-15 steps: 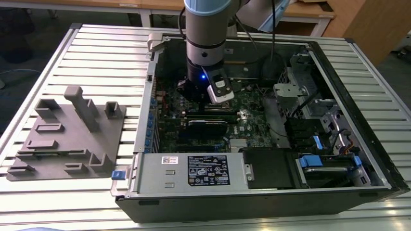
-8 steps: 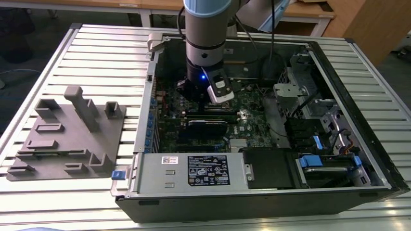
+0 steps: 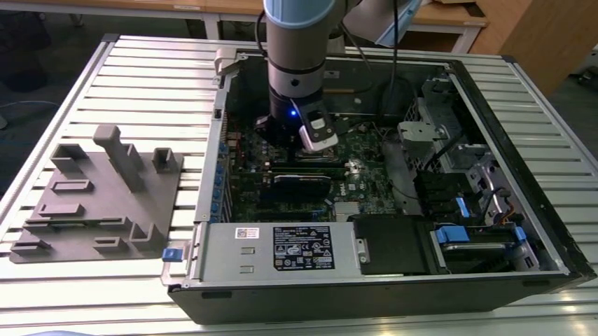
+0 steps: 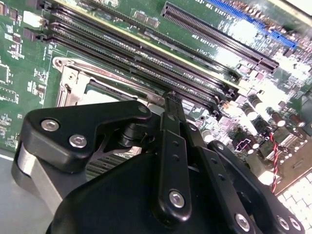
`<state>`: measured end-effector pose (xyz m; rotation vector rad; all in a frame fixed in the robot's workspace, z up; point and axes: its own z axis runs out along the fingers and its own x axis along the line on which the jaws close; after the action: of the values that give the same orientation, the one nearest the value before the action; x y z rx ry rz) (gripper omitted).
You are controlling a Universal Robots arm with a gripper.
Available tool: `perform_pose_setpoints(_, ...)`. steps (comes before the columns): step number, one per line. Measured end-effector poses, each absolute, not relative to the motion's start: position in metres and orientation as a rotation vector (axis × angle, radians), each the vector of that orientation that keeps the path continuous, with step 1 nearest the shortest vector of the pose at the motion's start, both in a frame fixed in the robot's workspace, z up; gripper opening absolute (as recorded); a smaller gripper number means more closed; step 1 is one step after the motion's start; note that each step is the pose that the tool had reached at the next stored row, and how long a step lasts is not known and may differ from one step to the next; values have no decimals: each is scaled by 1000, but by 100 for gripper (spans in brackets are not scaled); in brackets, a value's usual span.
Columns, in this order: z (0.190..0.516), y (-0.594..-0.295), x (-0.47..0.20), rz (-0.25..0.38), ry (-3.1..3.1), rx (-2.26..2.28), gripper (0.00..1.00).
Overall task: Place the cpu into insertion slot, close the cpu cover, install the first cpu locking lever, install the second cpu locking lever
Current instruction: 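Install the second cpu locking lever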
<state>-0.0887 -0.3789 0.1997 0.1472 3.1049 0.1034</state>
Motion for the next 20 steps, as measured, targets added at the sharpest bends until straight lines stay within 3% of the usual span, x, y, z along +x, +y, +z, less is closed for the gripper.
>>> perform_pose_setpoints(20, 197, -382, -92, 168, 3104, 147, 11)
